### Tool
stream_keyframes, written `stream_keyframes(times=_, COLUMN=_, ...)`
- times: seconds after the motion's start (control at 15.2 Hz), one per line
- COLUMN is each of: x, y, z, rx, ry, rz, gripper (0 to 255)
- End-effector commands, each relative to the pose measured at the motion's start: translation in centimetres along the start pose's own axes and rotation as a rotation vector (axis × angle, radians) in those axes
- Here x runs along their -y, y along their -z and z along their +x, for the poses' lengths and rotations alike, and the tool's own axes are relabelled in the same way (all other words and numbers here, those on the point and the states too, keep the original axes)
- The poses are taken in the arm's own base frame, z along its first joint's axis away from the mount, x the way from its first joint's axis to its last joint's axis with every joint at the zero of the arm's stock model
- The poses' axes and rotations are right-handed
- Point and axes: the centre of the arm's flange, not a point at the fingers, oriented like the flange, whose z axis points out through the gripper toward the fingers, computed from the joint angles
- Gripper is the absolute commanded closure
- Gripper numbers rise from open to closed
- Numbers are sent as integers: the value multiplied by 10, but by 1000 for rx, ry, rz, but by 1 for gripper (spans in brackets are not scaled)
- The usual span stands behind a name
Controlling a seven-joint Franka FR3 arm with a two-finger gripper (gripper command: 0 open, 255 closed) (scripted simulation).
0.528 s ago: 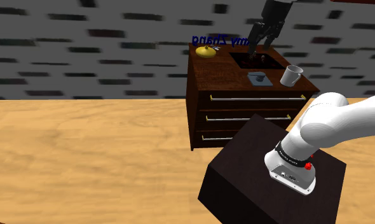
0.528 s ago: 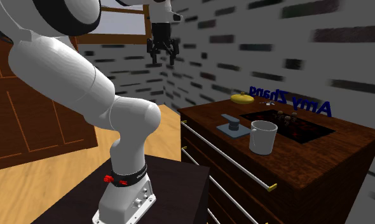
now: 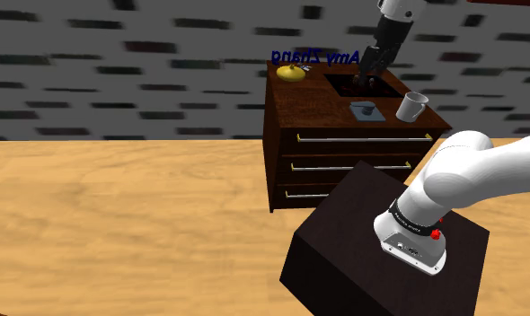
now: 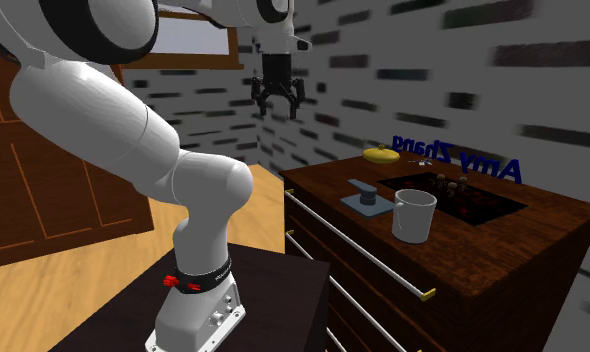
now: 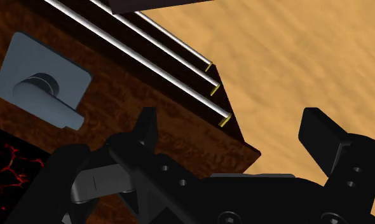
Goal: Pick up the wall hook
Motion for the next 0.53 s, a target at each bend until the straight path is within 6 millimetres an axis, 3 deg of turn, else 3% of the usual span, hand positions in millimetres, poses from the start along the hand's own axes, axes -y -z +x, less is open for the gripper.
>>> stream_keyframes(times=0.0, x=-24, y=-16, z=1, rx=4, ry=28, rz=-2, gripper=0)
stream_keyframes(times=0.46, x=-101, y=-65, z=13, rx=18, ry=113, rz=-5, gripper=0)
